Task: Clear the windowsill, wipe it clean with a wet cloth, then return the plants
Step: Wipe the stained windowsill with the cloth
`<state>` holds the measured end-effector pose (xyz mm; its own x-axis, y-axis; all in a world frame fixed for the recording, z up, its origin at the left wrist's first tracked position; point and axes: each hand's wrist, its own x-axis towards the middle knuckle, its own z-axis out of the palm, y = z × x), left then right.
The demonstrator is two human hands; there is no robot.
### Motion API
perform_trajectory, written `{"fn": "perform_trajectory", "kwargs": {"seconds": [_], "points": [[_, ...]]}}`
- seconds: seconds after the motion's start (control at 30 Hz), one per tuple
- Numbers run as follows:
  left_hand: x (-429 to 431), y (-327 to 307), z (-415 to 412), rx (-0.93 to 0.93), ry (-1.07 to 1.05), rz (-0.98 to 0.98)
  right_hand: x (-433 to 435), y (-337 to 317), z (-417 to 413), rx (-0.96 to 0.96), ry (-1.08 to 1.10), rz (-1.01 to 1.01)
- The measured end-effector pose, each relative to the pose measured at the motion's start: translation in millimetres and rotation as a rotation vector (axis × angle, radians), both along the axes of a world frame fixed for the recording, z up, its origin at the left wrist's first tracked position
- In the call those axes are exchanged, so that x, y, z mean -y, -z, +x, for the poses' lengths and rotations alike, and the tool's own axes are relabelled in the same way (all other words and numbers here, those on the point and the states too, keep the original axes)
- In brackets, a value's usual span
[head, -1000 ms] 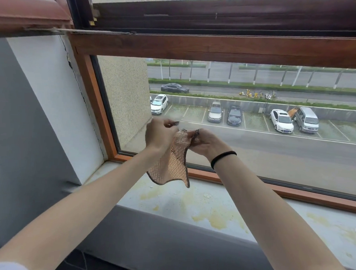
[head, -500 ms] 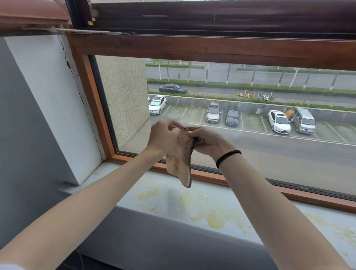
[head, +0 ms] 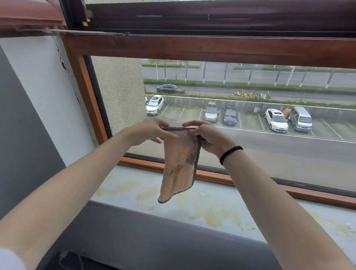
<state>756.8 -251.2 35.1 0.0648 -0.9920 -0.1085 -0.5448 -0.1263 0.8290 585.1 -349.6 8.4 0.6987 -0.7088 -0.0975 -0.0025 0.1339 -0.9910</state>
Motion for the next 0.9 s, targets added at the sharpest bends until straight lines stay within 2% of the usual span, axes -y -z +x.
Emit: {"fn": "perform_trajectory", "kwargs": {"seconds": [0.1,0.27,0.4,0.5,0.6,0.7,0.77,0.9], "points": [[-3.2,4.2,-2.3,-0.307,-0.006,-0.031,2.1,1.3,-4.3,0.102,-0.014,0.068],[0.3,-0.3,-8.4,-0.423,-0.085,-0.089,4.4,3.9,-8.7,0.329,-0.018,0.216],[1.9,-10.3,-7.9,-0.558,-0.075,-0.119,2.6,13.3,-6.6,0.573,0.015,0.506],[5.5,-12.9,-10.5,-0.693,-0.140,-0.161,-8.6,32.1,3.0,0.468,-0.028,0.557],[11.7,-7.4,-12.8,-0.656,-0.354,-0.158,-22.5,42.5,7.5,0.283,-0.084,0.454],[13.9,3.3,-7.0,-0.637,-0.521,-0.122,-28.0,41.9,4.7,0.231,-0.143,0.468],[11.9,9.0,-1.7,-0.647,-0.560,-0.110,-27.8,38.8,3.2,0.228,-0.185,0.435],[8.8,15.7,7.7,-0.680,-0.563,-0.106,-26.0,41.6,7.0,0.104,-0.158,0.380]]}}
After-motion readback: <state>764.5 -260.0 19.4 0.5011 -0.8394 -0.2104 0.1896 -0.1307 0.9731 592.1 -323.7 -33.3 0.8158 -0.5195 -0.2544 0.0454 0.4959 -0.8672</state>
